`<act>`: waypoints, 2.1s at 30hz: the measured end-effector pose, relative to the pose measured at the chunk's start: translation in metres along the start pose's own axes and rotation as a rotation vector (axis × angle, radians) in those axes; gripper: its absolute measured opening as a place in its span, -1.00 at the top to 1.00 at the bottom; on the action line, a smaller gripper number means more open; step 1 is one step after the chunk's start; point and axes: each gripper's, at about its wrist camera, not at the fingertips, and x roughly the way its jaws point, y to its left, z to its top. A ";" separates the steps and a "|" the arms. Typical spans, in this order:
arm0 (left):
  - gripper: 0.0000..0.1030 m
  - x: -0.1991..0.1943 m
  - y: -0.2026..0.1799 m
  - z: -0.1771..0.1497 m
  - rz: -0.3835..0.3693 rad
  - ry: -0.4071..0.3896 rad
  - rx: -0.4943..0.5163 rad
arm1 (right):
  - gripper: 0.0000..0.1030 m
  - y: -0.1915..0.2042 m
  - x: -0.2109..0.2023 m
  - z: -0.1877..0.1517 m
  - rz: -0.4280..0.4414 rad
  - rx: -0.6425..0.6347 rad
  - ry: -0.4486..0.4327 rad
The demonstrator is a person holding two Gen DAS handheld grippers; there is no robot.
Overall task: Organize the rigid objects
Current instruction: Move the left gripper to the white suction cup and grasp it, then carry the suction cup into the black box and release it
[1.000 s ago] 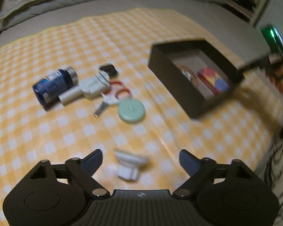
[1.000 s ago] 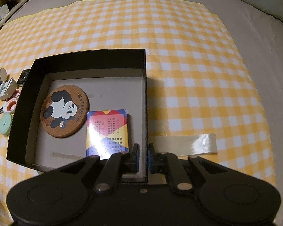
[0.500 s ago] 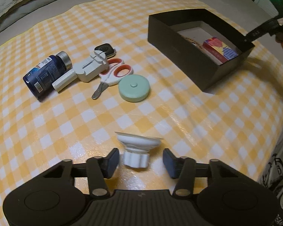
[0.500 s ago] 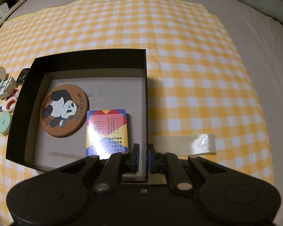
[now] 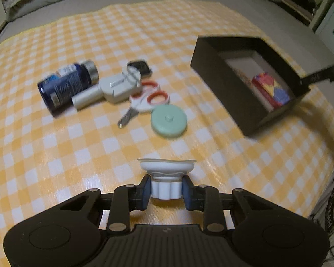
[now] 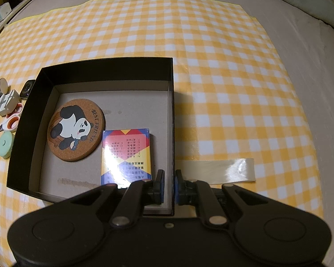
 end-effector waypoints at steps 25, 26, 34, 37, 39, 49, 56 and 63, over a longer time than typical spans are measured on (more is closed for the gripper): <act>0.40 -0.005 -0.104 0.086 -0.219 -0.133 -0.052 | 0.84 -0.003 -0.004 0.000 0.009 -0.001 -0.008; 0.40 0.000 -0.108 0.089 -0.223 -0.123 -0.075 | 0.84 -0.004 -0.003 0.000 0.009 -0.001 -0.008; 0.40 0.035 -0.133 0.104 -0.205 -0.087 -0.203 | 0.84 -0.004 -0.005 -0.001 0.015 0.001 -0.012; 0.40 0.047 -0.136 0.108 -0.199 -0.077 -0.261 | 0.84 -0.002 -0.005 -0.002 0.015 -0.001 -0.013; 0.40 0.053 -0.137 0.111 -0.189 -0.071 -0.290 | 0.84 -0.004 -0.005 -0.001 0.016 -0.001 -0.013; 0.27 0.068 -0.142 0.111 -0.198 -0.036 -0.316 | 0.84 -0.001 -0.006 -0.002 0.015 -0.001 -0.013; -0.31 0.068 -0.144 0.111 -0.182 -0.021 -0.291 | 0.84 -0.003 -0.006 -0.001 0.015 0.000 -0.013; -0.82 0.064 -0.150 0.108 -0.172 -0.018 -0.238 | 0.84 -0.001 -0.006 -0.002 0.015 -0.004 -0.009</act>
